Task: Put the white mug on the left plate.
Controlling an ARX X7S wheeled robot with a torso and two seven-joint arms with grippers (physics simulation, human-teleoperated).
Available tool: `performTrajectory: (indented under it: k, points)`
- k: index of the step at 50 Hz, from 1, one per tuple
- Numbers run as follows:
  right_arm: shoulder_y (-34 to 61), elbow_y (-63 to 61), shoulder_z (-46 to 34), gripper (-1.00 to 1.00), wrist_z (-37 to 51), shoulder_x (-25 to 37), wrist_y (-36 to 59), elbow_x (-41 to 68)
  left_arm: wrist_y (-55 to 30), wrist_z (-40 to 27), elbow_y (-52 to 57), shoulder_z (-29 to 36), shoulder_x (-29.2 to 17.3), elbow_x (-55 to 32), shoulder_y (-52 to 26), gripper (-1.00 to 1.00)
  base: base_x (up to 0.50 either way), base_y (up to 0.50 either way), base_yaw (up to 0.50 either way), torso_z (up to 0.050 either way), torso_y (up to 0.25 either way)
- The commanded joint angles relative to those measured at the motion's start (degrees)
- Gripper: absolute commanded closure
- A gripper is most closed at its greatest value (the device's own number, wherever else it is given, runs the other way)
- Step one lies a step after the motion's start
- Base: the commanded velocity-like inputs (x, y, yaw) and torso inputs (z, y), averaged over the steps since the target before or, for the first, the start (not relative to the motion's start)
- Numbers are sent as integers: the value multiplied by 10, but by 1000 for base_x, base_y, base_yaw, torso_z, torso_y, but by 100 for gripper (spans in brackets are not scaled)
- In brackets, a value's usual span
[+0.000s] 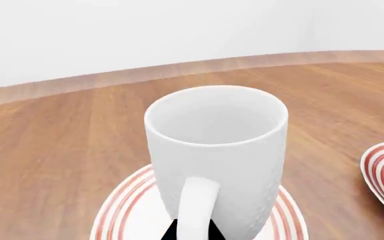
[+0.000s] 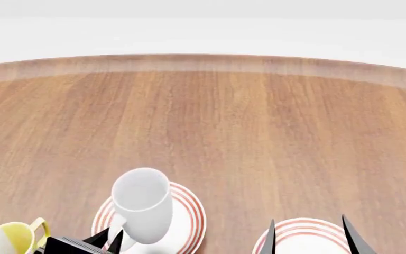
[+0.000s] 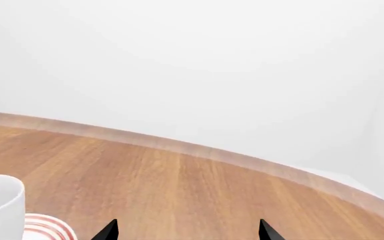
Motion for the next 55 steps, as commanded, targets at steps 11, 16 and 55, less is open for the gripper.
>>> performTrajectory:
  k: [11,16,55]
  points:
    - [3,-4,-3,-100,3,3,4,2,43,-4,-115,6,17,-11,-56,100,0,0,0,0,0]
    - [1,-3,-3,-100,4,4,2,3,69,-2,-163,8,23,-9,-73,100,0,0,0,0,0]
    - [6,-2,-13,-100,13,7,5,-1,-51,-43,118,31,-22,-30,28,-100,0,0,0,0,0]
